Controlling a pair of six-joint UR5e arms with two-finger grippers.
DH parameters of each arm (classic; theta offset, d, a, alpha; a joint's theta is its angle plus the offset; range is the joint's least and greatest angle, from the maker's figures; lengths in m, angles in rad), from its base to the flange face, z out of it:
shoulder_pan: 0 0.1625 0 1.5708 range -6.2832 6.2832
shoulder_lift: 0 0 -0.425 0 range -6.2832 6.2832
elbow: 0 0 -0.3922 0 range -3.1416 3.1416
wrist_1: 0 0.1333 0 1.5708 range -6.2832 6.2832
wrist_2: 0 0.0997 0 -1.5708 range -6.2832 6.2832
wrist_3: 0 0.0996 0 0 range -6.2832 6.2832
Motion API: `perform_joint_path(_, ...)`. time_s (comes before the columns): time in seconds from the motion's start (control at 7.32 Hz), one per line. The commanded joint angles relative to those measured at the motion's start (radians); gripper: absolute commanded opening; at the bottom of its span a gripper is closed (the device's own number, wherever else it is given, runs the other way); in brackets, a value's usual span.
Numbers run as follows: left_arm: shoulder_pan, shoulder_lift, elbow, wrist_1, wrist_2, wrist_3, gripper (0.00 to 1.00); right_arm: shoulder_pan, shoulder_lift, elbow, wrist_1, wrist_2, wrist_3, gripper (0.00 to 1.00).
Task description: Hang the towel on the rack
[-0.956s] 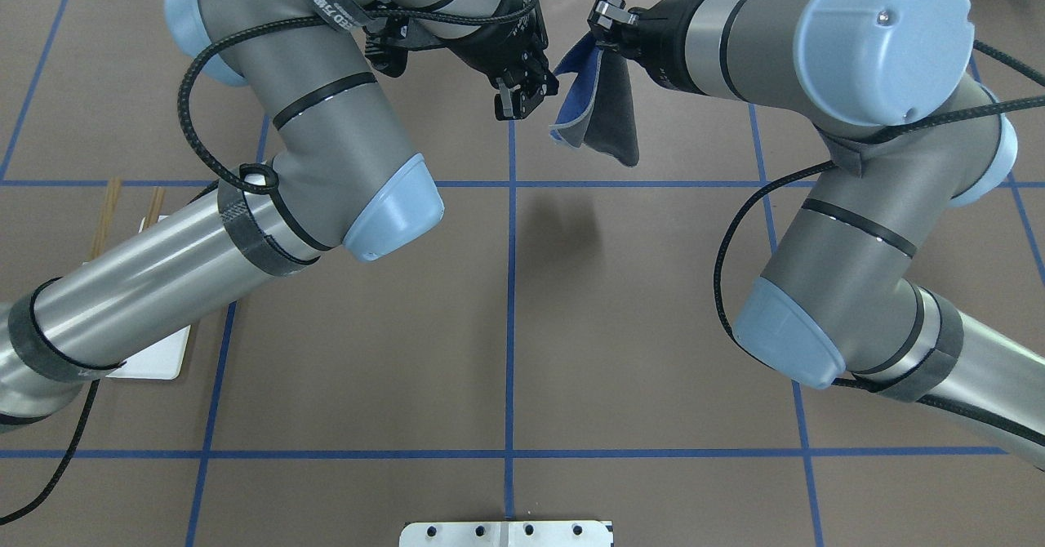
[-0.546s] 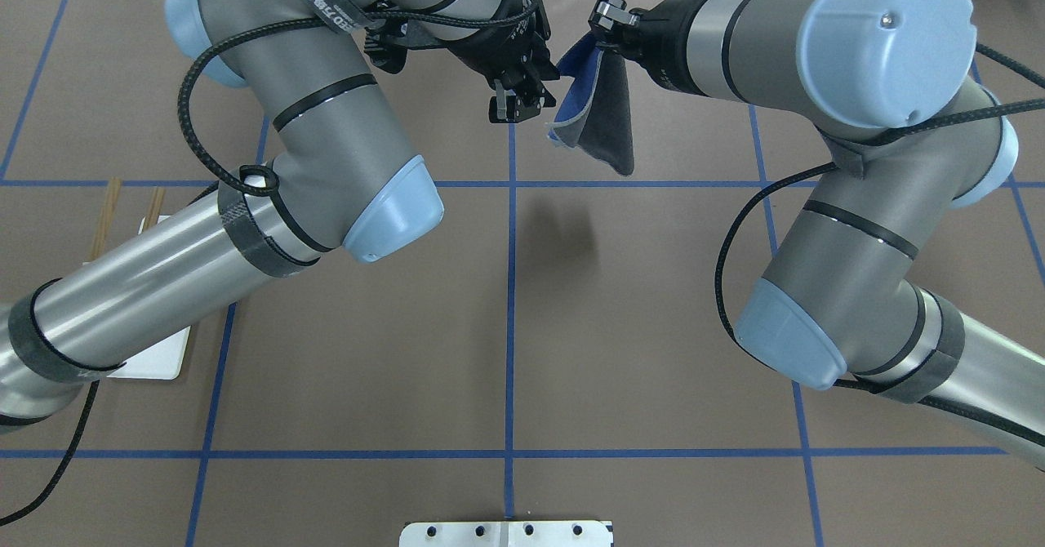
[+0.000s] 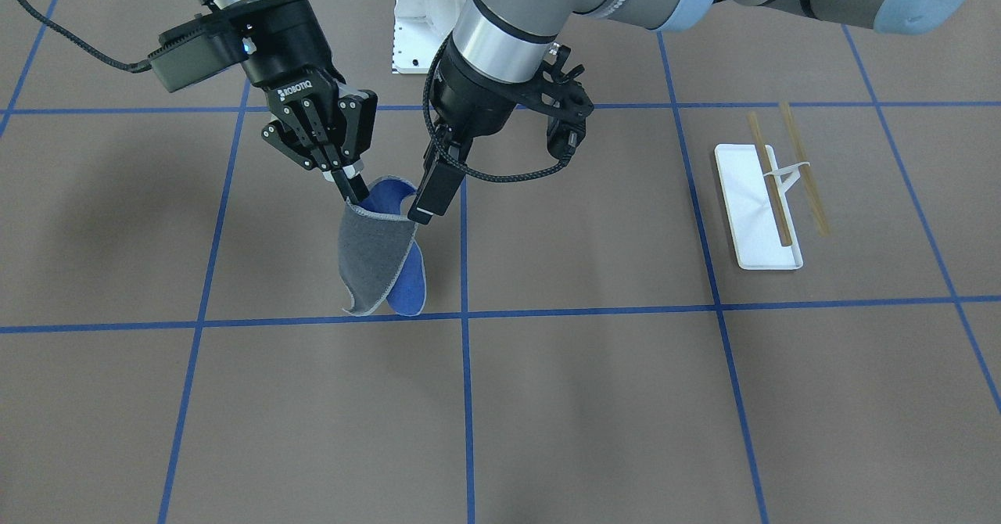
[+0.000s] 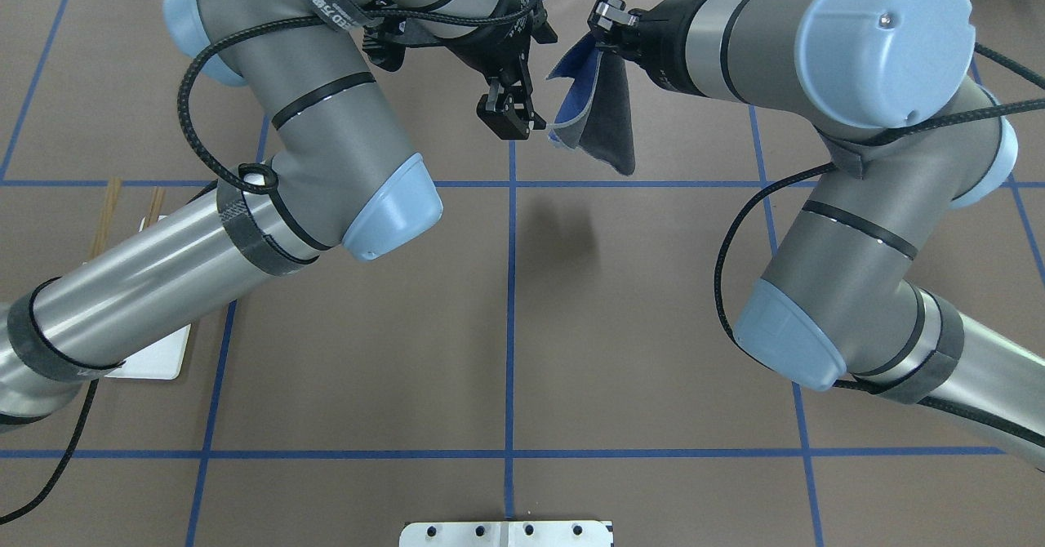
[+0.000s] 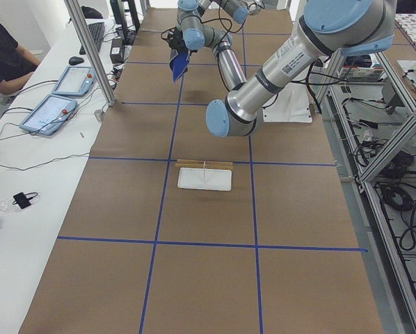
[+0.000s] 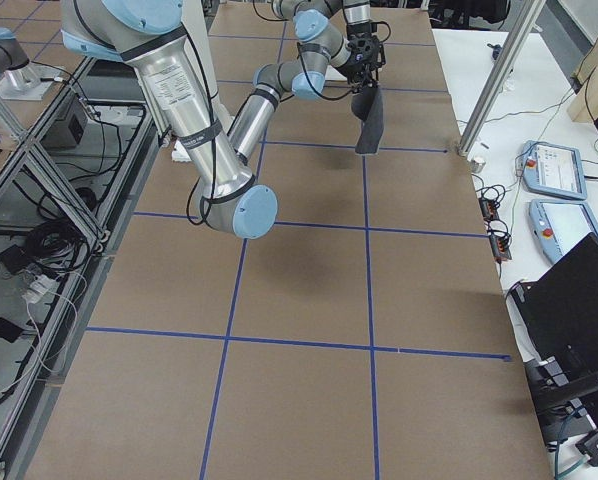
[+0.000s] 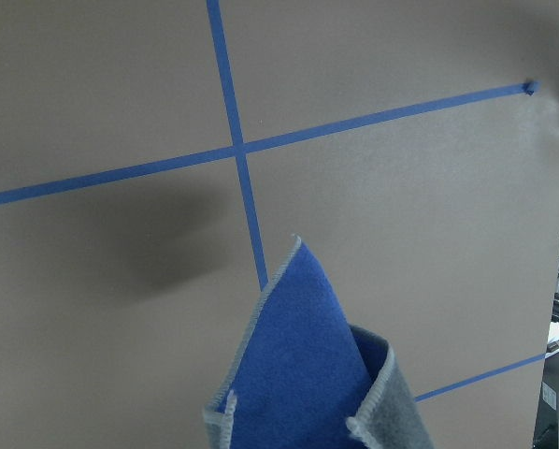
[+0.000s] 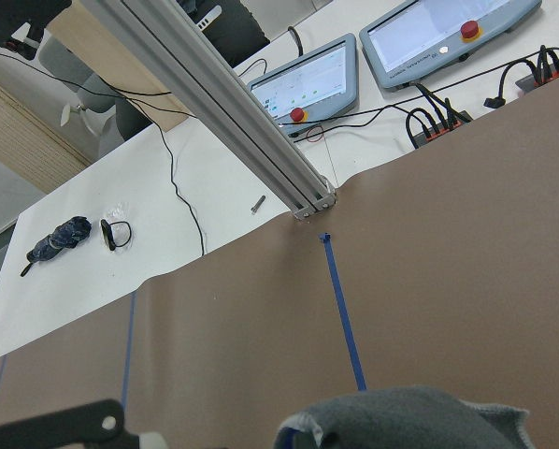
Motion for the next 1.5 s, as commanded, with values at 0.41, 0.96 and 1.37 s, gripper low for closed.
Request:
perform_joint_path(0.41, 0.003, -0.01, 0.015, -0.003, 0.002, -0.049, 0.98, -0.018, 0.007, 0.012, -0.008, -0.027, 0.009, 0.0)
perform_joint_path(0.96, 0.009, -0.033, 0.048, -0.005, 0.002, -0.073, 0.97, -0.024, 0.016, 0.01, -0.01, -0.035, 0.008, 0.0)
perform_joint_path(1.37, 0.01, -0.033, 0.053, -0.01, 0.004, -0.076, 0.95, -0.024, 0.016, 0.019, -0.01, -0.033, 0.008, 0.0)
